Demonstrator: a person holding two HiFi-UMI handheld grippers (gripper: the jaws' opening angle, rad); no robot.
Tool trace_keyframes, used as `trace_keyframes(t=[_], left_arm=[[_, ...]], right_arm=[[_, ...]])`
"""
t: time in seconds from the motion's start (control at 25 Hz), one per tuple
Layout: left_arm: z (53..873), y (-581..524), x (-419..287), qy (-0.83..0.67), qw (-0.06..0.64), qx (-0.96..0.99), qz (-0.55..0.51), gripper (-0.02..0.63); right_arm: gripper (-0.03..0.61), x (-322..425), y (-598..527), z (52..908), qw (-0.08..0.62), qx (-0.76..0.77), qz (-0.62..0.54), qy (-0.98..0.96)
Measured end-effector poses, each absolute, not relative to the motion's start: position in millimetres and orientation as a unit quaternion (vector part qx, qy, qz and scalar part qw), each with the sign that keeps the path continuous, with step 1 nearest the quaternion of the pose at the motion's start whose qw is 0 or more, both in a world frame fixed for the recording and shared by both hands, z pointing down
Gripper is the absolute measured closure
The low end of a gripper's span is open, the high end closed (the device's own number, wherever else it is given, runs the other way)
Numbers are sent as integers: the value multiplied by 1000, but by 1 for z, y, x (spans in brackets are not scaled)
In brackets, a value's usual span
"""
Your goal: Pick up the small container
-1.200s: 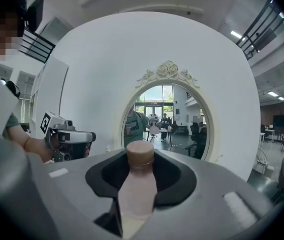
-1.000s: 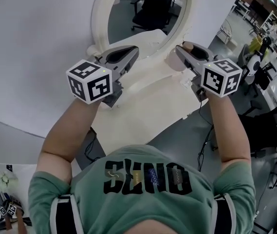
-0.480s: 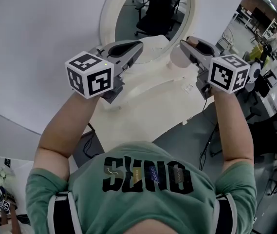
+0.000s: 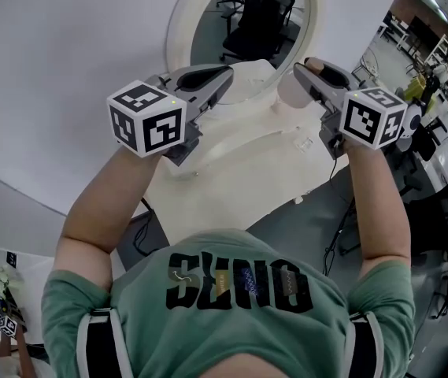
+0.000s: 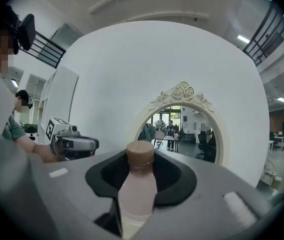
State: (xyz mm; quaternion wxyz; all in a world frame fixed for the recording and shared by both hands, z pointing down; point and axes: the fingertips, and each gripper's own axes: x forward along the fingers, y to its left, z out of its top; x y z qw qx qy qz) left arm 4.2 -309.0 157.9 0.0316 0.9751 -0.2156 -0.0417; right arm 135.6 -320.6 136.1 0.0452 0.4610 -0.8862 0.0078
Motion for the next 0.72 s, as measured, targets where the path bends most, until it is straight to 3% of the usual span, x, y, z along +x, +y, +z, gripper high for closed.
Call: trace_keyframes(t=[0.72], left_arm=[[160, -305, 7, -214, 32, 976, -38, 611]], right_arm=[[437, 135, -318, 137, 43, 459, 12, -888]])
